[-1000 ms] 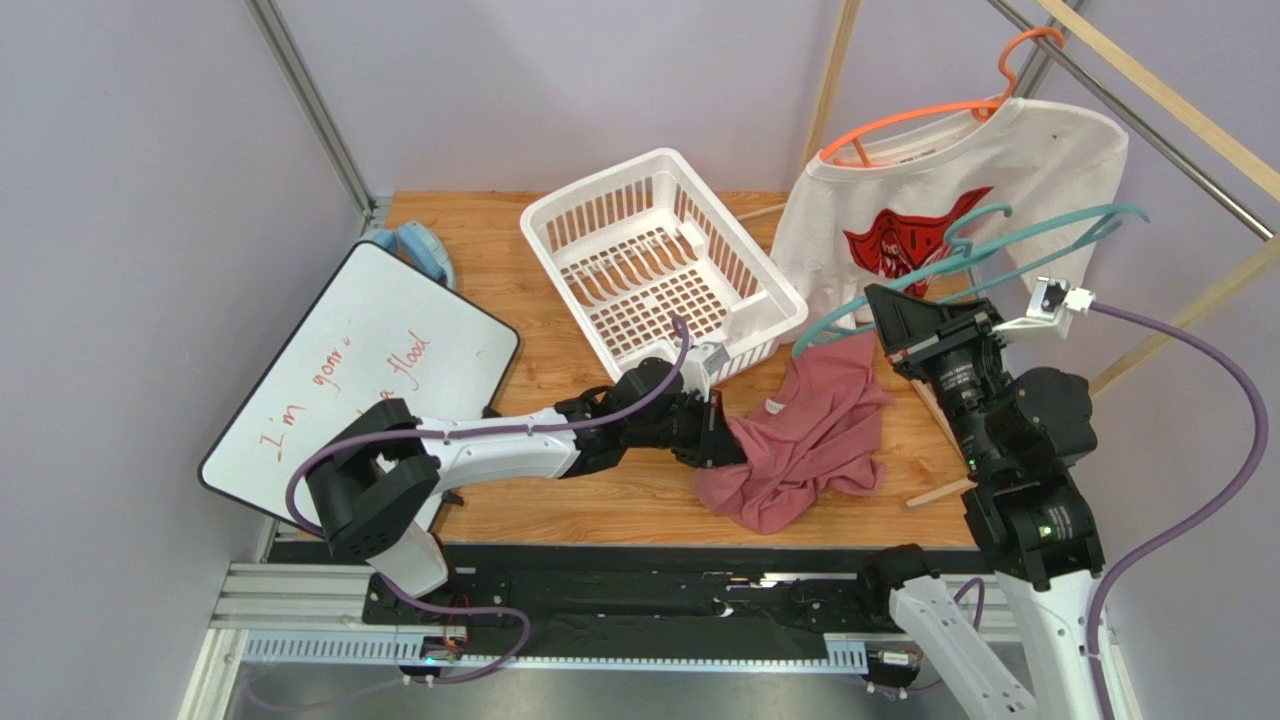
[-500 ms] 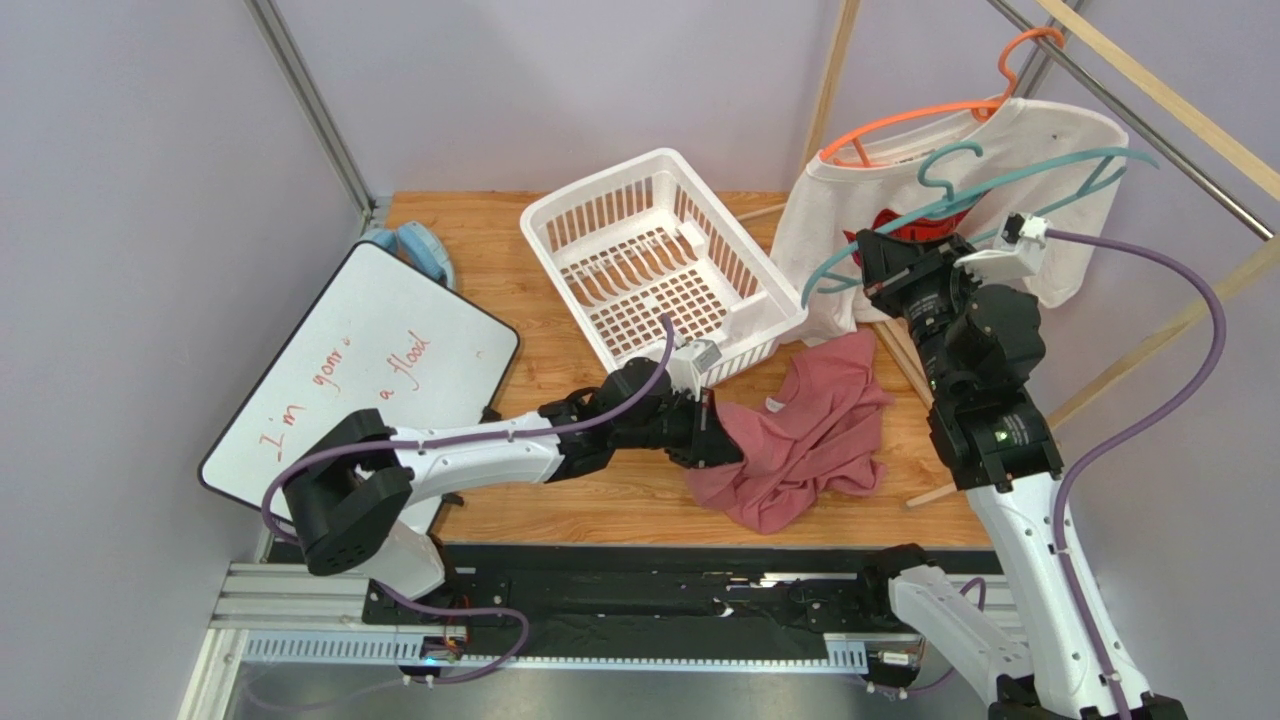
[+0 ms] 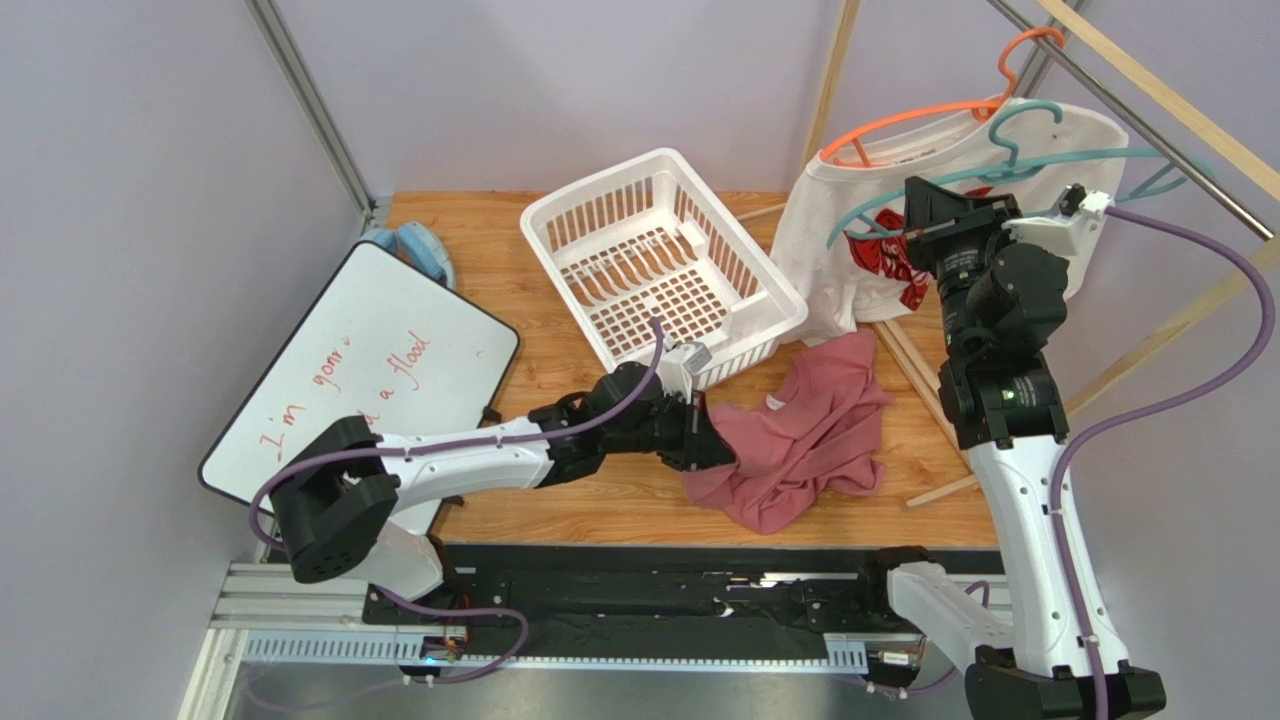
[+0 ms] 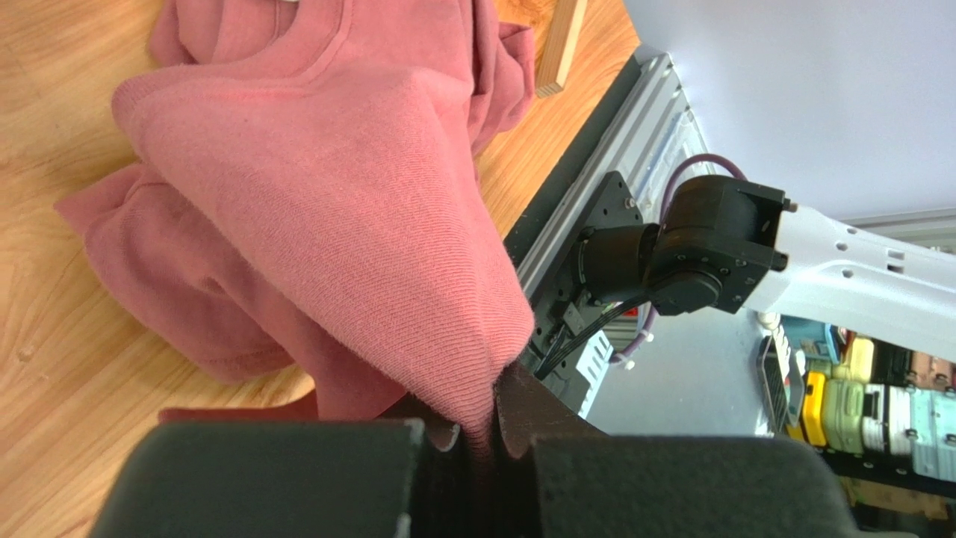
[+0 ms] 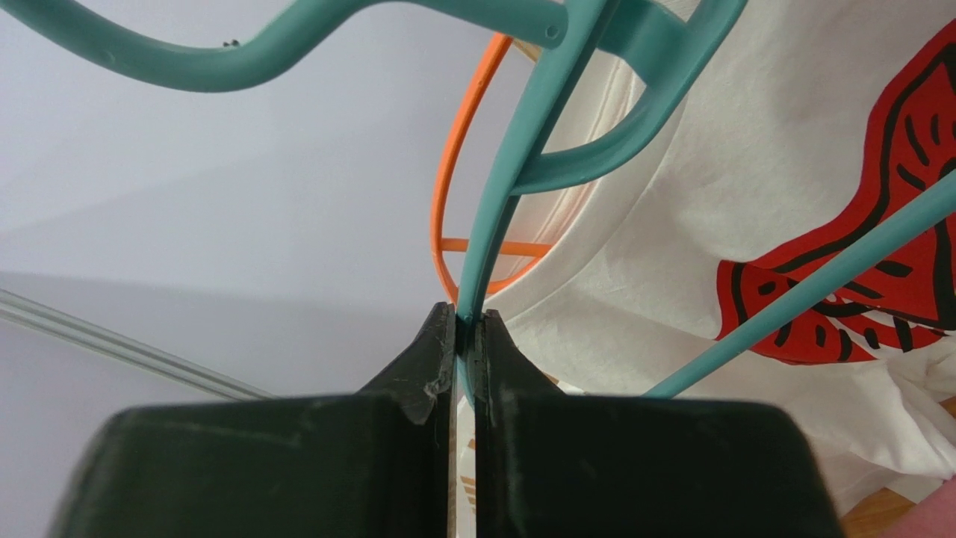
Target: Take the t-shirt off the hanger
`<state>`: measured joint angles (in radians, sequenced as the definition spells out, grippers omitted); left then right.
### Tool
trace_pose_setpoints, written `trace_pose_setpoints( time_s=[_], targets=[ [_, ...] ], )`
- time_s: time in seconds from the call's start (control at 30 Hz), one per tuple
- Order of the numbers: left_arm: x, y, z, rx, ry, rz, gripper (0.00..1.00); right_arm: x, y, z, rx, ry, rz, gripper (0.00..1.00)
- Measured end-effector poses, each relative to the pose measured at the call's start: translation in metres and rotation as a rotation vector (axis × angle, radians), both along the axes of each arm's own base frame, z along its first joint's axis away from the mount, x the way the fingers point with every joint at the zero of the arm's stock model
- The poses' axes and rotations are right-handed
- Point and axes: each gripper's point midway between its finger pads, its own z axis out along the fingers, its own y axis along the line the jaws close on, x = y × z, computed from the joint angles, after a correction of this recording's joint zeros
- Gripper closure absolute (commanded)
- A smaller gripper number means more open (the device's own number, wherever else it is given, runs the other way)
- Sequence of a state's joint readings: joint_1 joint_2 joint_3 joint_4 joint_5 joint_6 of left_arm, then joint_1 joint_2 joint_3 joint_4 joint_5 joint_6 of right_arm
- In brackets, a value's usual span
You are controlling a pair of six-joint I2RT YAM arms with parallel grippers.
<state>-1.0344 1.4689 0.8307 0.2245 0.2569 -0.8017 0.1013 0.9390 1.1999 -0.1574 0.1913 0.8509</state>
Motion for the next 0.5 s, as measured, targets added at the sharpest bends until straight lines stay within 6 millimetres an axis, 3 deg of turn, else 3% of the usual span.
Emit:
trace_pose_setpoints(
  time_s=[0.17,0.5],
  targets=[
    [-0.001,0.004,0.002,-0.003,-0.004,0.004,1.0,0.006,-0.011,0.0,0.057,0.0,-0.043,1.0],
    [-0.002,0.005,0.006,-0.01,-0.009,0.006,1.0,0.009,-0.03,0.026,0.106,-0.055,-0.106,1.0]
  ],
)
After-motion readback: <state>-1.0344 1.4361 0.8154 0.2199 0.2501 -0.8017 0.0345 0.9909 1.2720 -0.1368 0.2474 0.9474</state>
